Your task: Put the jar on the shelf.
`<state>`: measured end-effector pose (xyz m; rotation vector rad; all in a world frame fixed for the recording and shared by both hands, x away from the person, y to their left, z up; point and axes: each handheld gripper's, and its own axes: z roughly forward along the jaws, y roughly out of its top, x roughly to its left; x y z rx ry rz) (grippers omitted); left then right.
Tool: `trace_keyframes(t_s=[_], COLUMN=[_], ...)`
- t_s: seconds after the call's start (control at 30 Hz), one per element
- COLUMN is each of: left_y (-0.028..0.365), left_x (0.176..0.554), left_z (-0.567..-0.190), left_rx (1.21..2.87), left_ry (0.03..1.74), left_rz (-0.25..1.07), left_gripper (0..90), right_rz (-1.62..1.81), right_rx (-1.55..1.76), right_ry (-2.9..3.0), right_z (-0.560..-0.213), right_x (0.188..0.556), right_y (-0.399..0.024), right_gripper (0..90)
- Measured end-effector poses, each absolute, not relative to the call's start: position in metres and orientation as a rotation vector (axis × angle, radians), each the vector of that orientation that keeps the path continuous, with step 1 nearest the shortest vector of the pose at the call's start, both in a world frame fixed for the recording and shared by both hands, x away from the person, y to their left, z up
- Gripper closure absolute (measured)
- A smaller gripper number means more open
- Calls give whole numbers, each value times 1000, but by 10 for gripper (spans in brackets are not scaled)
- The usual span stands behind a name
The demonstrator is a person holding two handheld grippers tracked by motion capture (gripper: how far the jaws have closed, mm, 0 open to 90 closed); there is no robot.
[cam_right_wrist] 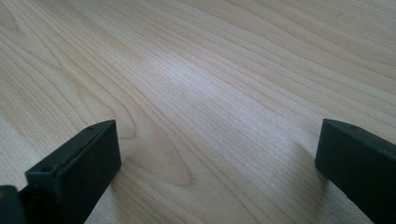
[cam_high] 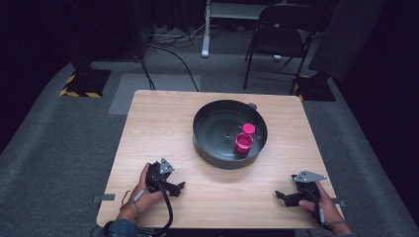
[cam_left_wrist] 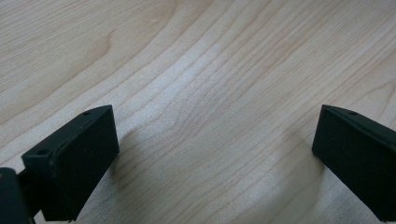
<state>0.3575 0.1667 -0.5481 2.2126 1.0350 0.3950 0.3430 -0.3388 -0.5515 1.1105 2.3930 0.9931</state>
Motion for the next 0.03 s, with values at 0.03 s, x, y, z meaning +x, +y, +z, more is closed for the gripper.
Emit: trace_keyframes(t_s=[0.03], left_y=[167], left_x=[358], left_z=[-548], left_rx=[2213], left_ry=[1035], left_rz=[395], left_gripper=[0], right_rz=[993], right_rx=[1110], right_ry=[2393], right_z=[-551], right_x=[343], right_y=[-339], right_gripper=[1])
